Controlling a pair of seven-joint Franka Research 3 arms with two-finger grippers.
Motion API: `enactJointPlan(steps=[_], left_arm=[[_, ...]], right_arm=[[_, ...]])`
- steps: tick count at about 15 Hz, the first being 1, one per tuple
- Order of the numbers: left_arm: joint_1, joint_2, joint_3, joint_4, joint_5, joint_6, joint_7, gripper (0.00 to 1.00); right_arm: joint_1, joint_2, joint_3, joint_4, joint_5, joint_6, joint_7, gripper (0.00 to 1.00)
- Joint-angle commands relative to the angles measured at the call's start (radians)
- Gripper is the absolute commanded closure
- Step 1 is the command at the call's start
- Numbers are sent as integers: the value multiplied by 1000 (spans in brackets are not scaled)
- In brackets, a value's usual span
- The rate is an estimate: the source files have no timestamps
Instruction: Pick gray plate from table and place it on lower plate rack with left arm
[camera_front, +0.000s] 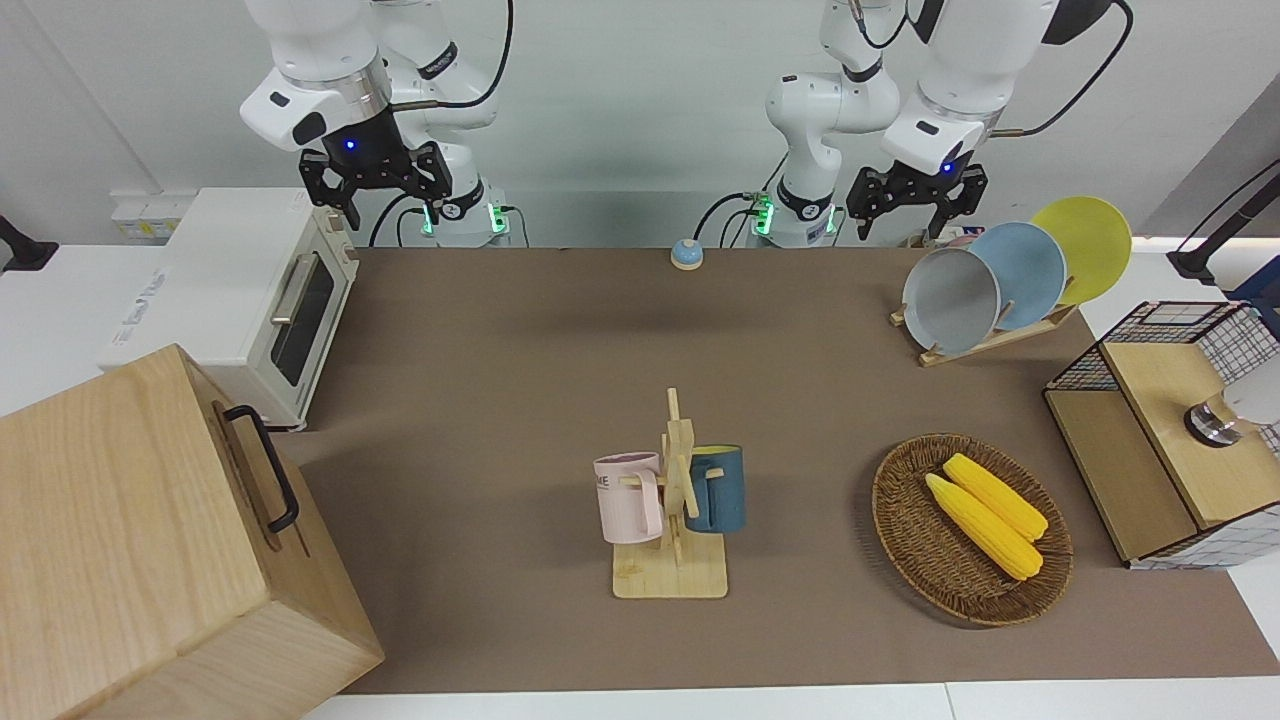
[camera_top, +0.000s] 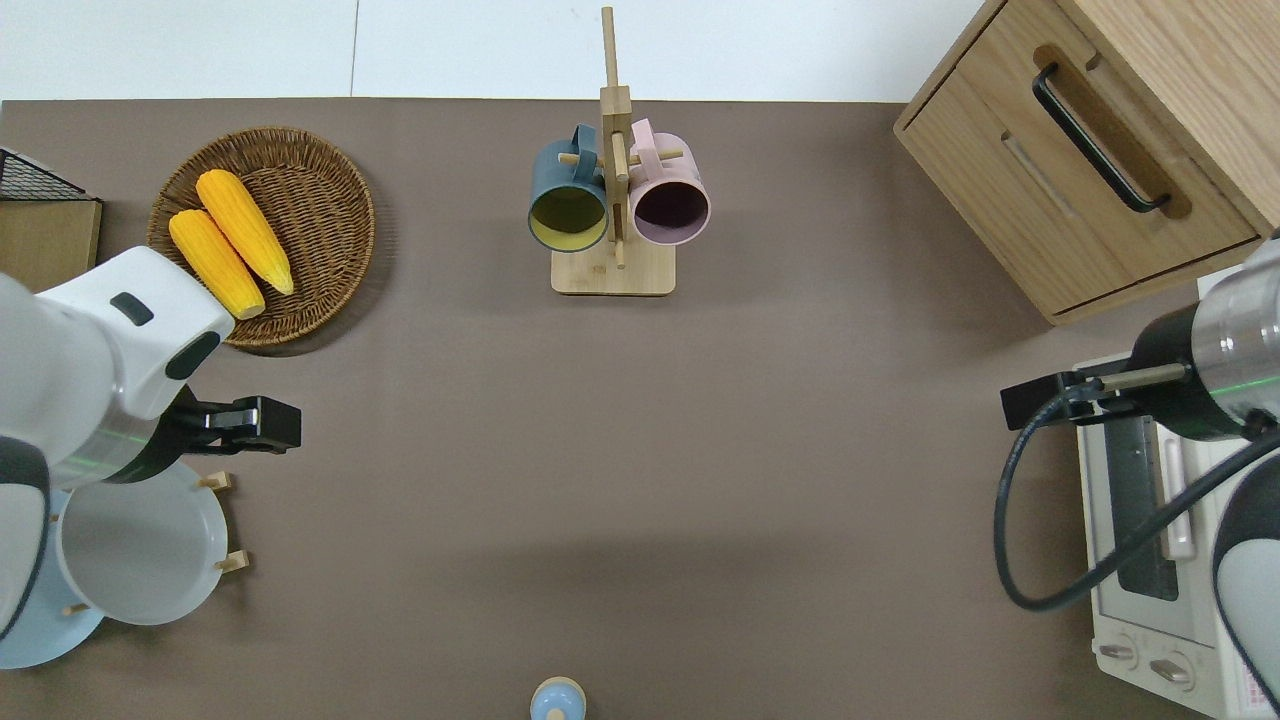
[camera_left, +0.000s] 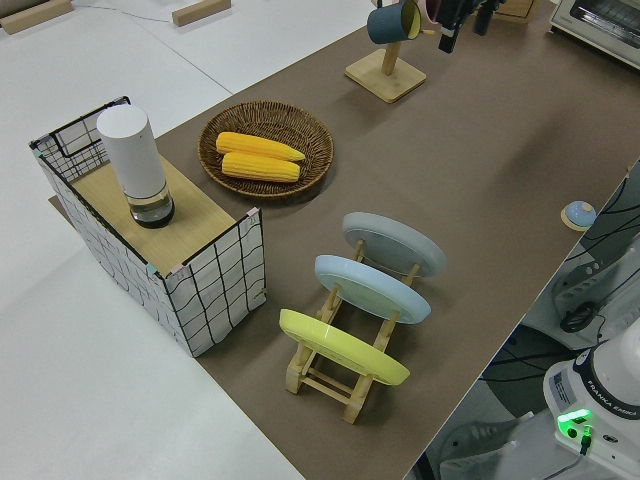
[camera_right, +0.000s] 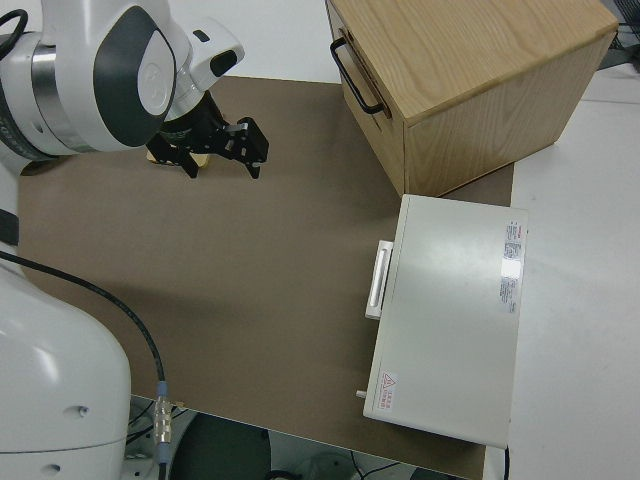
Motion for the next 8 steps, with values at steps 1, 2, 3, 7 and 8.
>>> enactJointPlan(steps=[1,2,3,7,8], left_arm=[[2,11,30,28,-63,-17,103,11],[0,11,27,29,-55,-17,97,9],[0,10,21,32,-54,-15,86,9],[3,7,31,34,-55,-15,74,7],[3,7,31,34,-55,-15,72,7]], right_arm=[[-10,-2,6,6,10,-13,-1,11],[-10,-2,6,6,10,-13,-1,11],[-10,-2,6,6,10,-13,-1,13],[-10,-2,6,6,10,-13,-1,13],[-10,-2,6,6,10,-13,-1,11]])
